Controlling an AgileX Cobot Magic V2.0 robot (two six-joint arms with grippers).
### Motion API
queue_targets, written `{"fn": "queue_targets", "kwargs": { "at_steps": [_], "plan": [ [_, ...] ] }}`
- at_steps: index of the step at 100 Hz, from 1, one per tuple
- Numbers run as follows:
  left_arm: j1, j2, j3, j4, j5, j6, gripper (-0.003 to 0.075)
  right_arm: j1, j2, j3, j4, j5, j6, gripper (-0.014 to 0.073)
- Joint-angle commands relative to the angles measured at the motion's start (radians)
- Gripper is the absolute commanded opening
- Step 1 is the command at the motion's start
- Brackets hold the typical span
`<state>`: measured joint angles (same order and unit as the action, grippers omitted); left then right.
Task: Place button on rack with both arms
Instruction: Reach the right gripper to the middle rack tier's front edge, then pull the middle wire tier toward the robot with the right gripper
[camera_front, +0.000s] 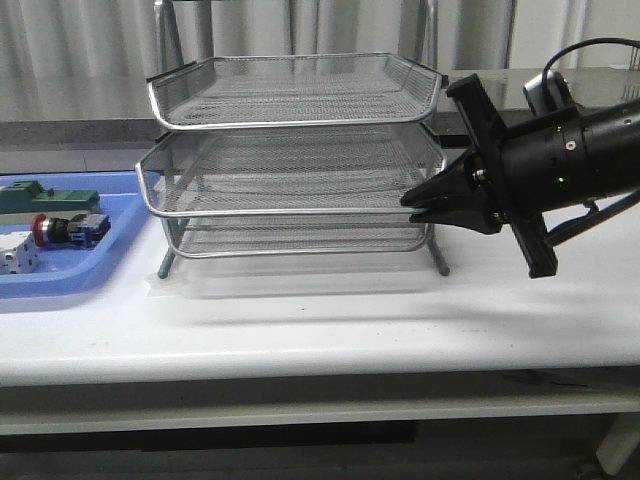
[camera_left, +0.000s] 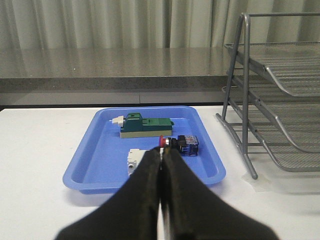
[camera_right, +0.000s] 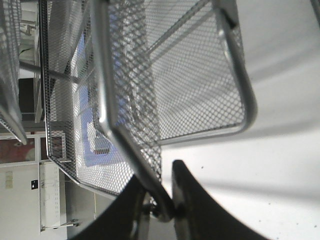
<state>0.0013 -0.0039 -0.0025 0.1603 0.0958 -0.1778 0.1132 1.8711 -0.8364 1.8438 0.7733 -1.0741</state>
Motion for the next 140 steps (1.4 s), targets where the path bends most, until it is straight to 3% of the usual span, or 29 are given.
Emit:
{"fn": "queue_targets", "kwargs": {
  "at_steps": [1,53,86,96,118,140],
  "plan": [
    [0.002,-0.031,0.055,-0.001,-0.072,-0.009,-0.0021,0.008,-0.034,0.043,0.008,0.027,-0.049,0.0117],
    [0.002,-0.031,0.055,-0.001,-0.072,-0.009,-0.0021,0.008,-0.119,0.302,0.051,0.017,-0.193,0.0117],
    [0.002,-0.031,0.055,-0.001,-0.072,-0.009,-0.0021,0.008,-0.168,0.374,0.092,0.020,-0.264,0.0123],
    [0.002,-0.031,0.055,-0.001,-0.072,-0.009,-0.0021,0.008,-0.178,0.374,0.092,0.021,-0.271,0.0174],
    [0.002,-0.031,0.055,-0.001,-0.072,-0.009,-0.0021,0.006,-0.206,0.374,0.092,0.022,-0.288,0.0415],
    [0.002,-0.031,0.055,-0.001,-0.072,-0.009,-0.0021,0.006,-0.261,0.374,0.092,0.018,-0.297,0.0433]
  ]
}}
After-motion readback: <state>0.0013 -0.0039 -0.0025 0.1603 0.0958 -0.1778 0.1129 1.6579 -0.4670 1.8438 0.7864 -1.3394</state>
